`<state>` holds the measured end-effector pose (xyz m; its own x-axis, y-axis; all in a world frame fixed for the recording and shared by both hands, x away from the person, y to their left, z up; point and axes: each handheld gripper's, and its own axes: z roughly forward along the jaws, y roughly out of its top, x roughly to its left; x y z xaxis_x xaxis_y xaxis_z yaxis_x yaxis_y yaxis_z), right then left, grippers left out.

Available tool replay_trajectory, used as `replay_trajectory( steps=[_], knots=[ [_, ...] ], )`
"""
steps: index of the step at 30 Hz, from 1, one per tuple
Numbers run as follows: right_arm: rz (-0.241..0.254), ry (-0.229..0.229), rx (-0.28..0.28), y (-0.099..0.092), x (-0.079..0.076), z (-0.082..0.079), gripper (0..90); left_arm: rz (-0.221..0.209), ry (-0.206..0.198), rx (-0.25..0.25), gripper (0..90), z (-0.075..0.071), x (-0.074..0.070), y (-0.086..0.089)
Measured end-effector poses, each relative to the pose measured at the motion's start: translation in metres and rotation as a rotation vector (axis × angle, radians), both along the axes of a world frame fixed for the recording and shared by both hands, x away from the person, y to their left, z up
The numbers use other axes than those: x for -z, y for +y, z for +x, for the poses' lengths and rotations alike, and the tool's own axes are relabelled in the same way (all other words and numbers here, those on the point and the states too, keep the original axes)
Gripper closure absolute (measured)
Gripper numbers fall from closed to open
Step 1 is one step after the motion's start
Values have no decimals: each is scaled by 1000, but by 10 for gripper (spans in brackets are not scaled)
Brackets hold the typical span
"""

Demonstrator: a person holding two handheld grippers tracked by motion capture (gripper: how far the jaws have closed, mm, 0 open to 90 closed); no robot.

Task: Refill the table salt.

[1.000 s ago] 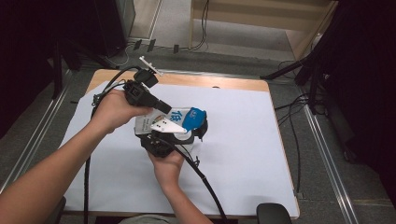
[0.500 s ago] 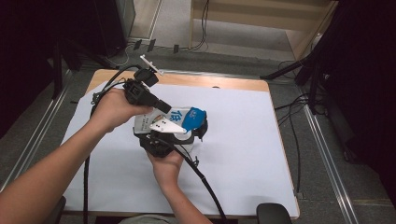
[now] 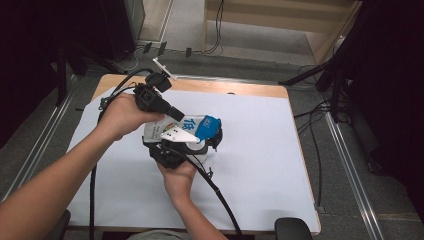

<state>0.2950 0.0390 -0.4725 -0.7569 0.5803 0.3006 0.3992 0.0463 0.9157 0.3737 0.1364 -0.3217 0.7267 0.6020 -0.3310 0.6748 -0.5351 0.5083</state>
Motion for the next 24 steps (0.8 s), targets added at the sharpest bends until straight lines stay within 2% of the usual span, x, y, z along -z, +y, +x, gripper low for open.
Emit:
replay_trajectory(
  steps=[24],
  knots=[
    [-3,0,3,-2,-1,1,808,-3,1,1,871,3,1,-1]
  ],
)
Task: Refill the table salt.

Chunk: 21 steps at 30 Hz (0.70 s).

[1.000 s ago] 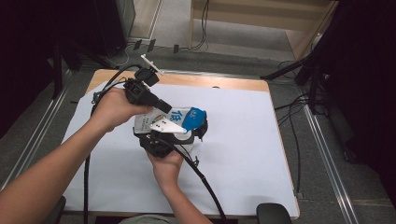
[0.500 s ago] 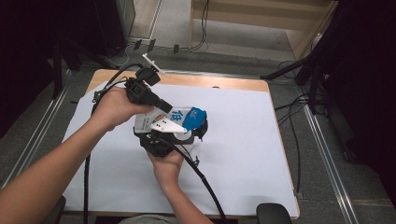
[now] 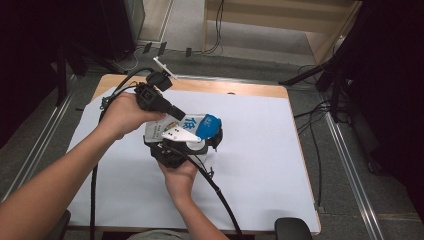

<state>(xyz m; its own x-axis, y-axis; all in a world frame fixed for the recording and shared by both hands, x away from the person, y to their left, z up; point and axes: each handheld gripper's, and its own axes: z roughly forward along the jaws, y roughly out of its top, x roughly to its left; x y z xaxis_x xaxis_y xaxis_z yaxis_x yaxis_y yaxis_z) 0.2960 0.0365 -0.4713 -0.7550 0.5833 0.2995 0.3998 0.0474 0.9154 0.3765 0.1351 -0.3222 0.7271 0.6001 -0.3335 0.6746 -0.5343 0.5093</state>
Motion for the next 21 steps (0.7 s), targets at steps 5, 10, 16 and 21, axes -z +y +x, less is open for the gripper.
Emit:
replay_trajectory(
  steps=[5,10,16,21],
  knots=[
    [-1,1,1,0,1,0,808,7,-2,10,895,-1,-1,-1],
    [5,1,5,0,0,0,810,8,-5,7,896,-2,-1,-3],
    [9,3,5,0,0,0,810,5,-4,0,889,1,1,-2],
    [9,5,6,0,0,0,809,0,4,3,878,1,2,-3]
  ],
)
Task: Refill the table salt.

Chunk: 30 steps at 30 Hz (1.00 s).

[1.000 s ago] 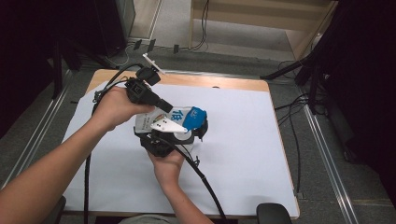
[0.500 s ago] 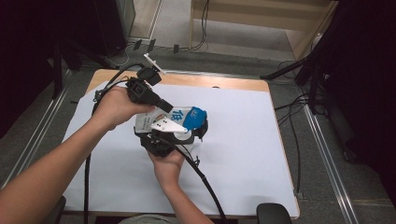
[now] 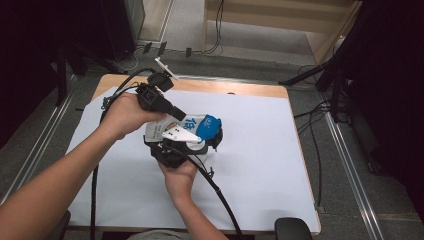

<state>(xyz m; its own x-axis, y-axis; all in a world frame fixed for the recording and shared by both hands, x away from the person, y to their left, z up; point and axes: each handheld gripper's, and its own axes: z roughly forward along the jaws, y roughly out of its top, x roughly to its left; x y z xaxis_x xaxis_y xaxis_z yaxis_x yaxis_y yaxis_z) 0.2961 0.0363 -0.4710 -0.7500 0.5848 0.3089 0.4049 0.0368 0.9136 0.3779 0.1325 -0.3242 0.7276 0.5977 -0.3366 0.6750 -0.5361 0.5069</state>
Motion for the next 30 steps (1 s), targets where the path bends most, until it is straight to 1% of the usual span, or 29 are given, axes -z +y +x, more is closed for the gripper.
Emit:
replay_trajectory(
  steps=[4,8,11,15,19,22,26,27,30],
  knots=[
    [-3,-1,-1,0,0,0,809,2,-3,4,876,0,0,-1],
    [-7,4,-1,0,2,0,807,11,-6,12,897,-1,0,-2],
    [-9,7,1,0,3,0,806,9,-5,8,899,-2,0,-2],
    [3,0,-1,-1,1,0,805,2,-5,2,892,-1,0,-2],
    [0,-1,-1,-1,1,0,805,5,-7,3,887,-1,0,-3],
    [-3,-1,-3,-1,2,0,802,11,-5,15,888,-1,-1,-3],
    [-8,6,-1,0,3,1,798,9,-4,10,891,-2,-1,-4],
    [-7,3,-1,0,3,0,798,14,-5,14,892,-2,-1,-3],
    [-4,-1,-2,0,2,0,797,11,-5,10,893,-2,-2,-4]
  ],
)
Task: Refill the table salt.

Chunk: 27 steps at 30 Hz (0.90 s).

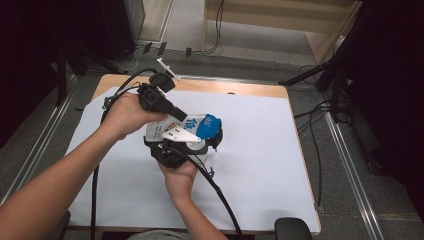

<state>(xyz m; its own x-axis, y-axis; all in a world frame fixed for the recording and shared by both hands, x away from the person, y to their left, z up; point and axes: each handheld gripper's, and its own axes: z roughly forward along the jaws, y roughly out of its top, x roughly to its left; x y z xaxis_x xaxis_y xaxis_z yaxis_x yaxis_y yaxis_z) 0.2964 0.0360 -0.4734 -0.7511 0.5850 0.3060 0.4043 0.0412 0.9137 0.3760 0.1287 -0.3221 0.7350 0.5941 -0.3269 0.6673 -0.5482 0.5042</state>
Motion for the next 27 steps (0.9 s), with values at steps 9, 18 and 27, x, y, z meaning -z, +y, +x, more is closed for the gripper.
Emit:
replay_trajectory(
  steps=[9,18,27],
  knots=[
    [11,2,1,0,-2,0,797,8,-2,4,892,1,-1,-1],
    [8,-2,-8,2,-3,0,797,12,6,-9,895,1,-2,2],
    [6,5,-8,4,-4,1,791,16,9,-12,875,3,0,1]
  ],
)
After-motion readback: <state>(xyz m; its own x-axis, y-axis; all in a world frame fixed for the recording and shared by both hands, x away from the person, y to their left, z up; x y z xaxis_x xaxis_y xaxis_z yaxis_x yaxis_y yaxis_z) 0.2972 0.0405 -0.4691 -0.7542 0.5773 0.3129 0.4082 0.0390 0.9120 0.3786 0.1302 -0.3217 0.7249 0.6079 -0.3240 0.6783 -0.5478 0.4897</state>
